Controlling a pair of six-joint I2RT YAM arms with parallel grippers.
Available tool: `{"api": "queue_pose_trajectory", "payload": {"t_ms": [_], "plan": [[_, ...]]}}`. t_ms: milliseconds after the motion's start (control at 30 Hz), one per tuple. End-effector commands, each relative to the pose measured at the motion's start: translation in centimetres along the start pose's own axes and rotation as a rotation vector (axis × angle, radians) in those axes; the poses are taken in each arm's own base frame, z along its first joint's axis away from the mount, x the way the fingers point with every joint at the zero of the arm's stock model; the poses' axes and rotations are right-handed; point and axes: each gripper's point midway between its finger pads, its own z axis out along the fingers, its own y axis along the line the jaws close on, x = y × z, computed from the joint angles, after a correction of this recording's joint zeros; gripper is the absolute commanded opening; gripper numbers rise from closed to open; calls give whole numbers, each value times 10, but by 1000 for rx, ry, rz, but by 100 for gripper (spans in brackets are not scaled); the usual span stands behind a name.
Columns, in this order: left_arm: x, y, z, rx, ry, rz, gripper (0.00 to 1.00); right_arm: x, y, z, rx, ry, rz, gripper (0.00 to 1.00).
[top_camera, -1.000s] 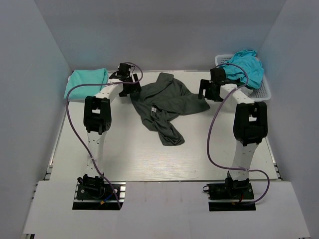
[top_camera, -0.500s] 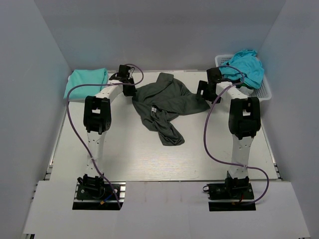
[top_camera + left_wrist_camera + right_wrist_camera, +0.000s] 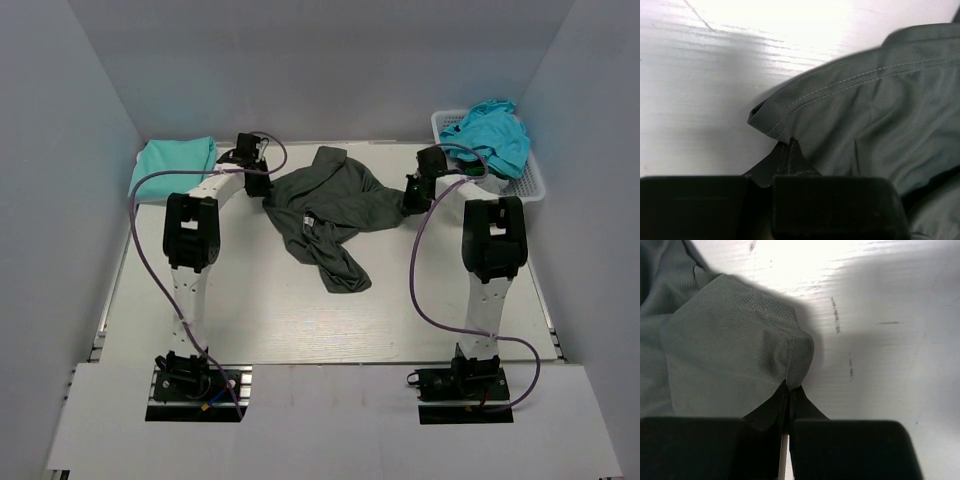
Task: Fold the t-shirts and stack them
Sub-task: Flatten out the tshirt
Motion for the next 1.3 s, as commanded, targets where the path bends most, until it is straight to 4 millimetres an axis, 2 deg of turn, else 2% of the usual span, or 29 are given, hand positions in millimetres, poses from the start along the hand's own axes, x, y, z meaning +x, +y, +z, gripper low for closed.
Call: {"api": "queue_pose_trajectory", "payload": {"t_ms": [0,33,67,100,167,200,233,267,300,333,367,400,433,467,500,600,633,700,733,767,833,867,900,967,1033,1100,1133,1167,1267], "plan": [[-33,-18,-48,50,-90,13,0,-6,14,-13,-64,-33,-11,0],[-47,-22,-70,54,-136,14,0,-30,15,-39,-40,-140,-16,0],[-41,-18,-67,39,-125,13,0,-38,11,-46,-17,-176,-17,0],[-59,-24,-90,54,-191,25,0,-44,12,-53,-13,-214,-15,0],[-62,-27,-111,55,-237,52,0,-71,7,-94,38,-354,-7,0],[-73,-29,-125,61,-289,51,0,-76,4,-113,46,-406,-5,0],[-79,-33,-153,80,-337,51,0,-85,-5,-124,91,-460,9,0],[-83,-34,-169,85,-375,50,0,-102,2,-165,74,-565,16,0],[-93,-37,-186,98,-434,48,0,-100,-3,-174,88,-586,19,0],[-86,-32,-194,93,-446,46,0,-99,-13,-183,135,-620,33,0],[-98,-37,-236,118,-536,42,0,-108,-13,-197,136,-680,28,0],[-101,-35,-254,113,-584,46,0,-112,-10,-236,118,-763,38,0],[-99,-32,-265,116,-619,42,0,-112,-20,-247,161,-796,56,0],[-100,-31,-282,119,-658,37,0,-114,-21,-271,171,-851,52,0],[-104,-29,-322,121,-737,24,0,-116,-24,-293,178,-899,66,0],[-103,-20,-370,113,-849,-4,0,-116,-31,-347,211,-1028,83,0],[-100,-17,-402,125,-911,-15,0,-113,-34,-371,220,-1082,93,0],[-97,-10,-433,114,-978,-39,0,-109,-43,-387,253,-1128,100,0],[-93,-7,-462,123,-1032,-53,0,-103,-43,-412,244,-1181,111,0],[-93,-1,-476,108,-1067,-72,0,-101,-45,-420,245,-1197,113,0],[-87,5,-498,103,-1106,-89,0,-94,-47,-451,246,-1259,119,0],[-81,11,-517,95,-1140,-107,0,-89,-48,-470,242,-1299,117,0],[-78,14,-524,90,-1152,-115,0,-89,-46,-471,234,-1301,114,0],[-73,20,-542,79,-1185,-135,0,-80,-48,-494,223,-1345,120,0],[-68,23,-571,94,-1234,-150,0,-75,-45,-507,203,-1366,118,0],[-64,24,-596,110,-1278,-151,0,-61,-40,-535,143,-1428,98,0],[-64,24,-598,109,-1277,-151,0,-61,-37,-533,132,-1425,88,0],[-60,25,-609,117,-1293,-154,0,-53,-37,-550,113,-1463,91,0],[-55,29,-622,114,-1307,-163,0,-42,-35,-567,84,-1497,77,0]]}}
